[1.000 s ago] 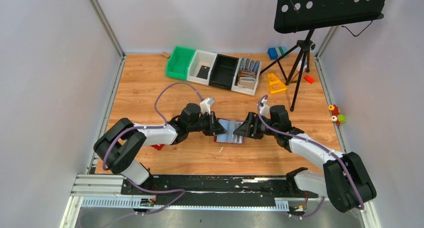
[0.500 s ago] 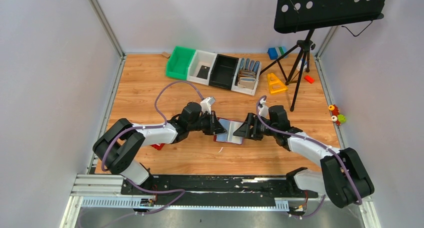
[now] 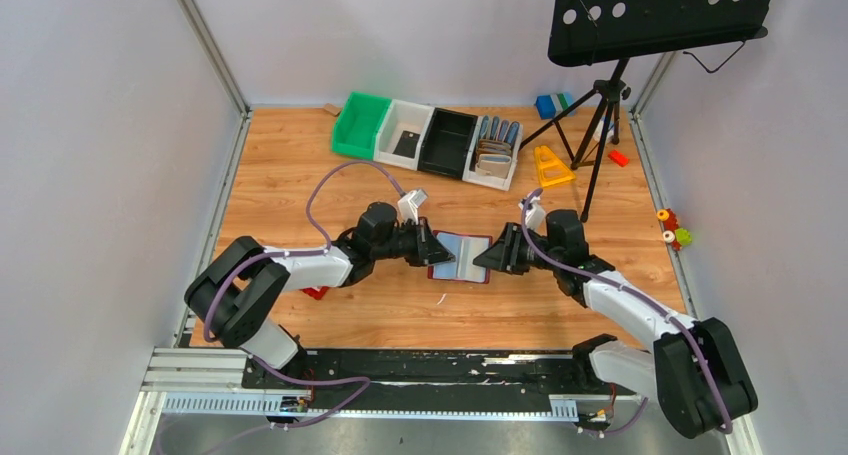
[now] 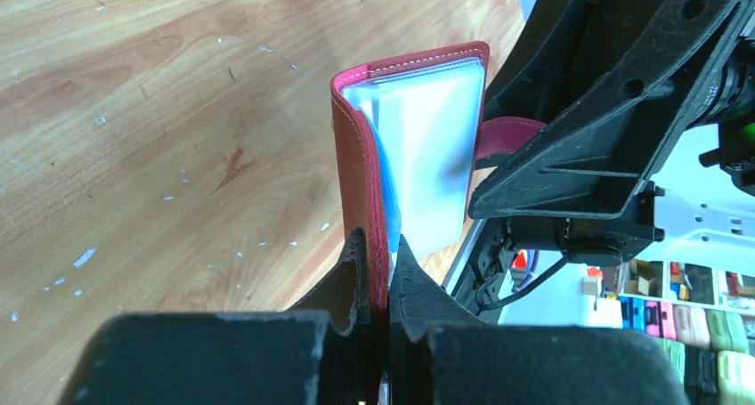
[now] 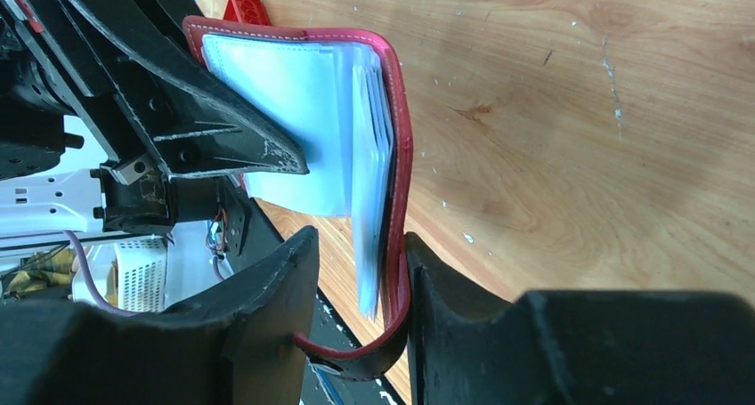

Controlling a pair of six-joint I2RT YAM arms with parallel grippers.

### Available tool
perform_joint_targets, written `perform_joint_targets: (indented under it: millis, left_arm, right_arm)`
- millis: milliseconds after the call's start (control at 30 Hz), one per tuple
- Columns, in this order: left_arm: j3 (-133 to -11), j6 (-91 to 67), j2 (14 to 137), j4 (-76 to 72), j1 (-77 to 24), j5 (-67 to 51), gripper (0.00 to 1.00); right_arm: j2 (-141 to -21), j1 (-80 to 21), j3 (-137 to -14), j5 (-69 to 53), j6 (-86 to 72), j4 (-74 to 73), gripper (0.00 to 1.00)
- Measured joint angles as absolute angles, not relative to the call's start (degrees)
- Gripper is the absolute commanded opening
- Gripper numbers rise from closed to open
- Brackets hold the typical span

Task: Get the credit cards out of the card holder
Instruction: Remove the credit card from the card holder.

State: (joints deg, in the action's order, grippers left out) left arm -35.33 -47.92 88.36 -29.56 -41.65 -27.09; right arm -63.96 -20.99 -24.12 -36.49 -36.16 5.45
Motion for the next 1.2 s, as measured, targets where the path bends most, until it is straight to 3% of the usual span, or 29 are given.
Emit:
perform_joint_targets:
  millis: [200, 467, 633, 1000, 1200]
  left_arm:
    - [-34.87, -48.71, 88.4, -30.92, -41.32, -28.01, 0.0]
    - [-34.87, -48.49, 90.83, -30.65, -41.39, -27.77, 0.0]
    - [-34.94, -48.51, 94.74, -30.46, -42.33, -26.92, 0.0]
    - [-36.93, -47.27, 98.02, -26.33, -43.07, -25.26, 0.0]
    - [-37.26, -46.65, 98.26, -25.1, -43.11, -24.64, 0.0]
  right_arm:
    - [-62.78, -20.53, -23.27, -36.67, -36.12, 5.41, 0.29]
    - [-62.37, -20.53, -22.63, -36.95, -35.62, 5.43, 0.27]
    - [-65.47, -20.49, -21.65, -37.06, -35.0, 5.41, 0.31]
    - [-70.13, -20.43, -21.45, -36.91, -33.32, 5.43, 0.14]
    - [-70.0, -20.43, -21.34, -37.41, -33.39, 6.37, 0.25]
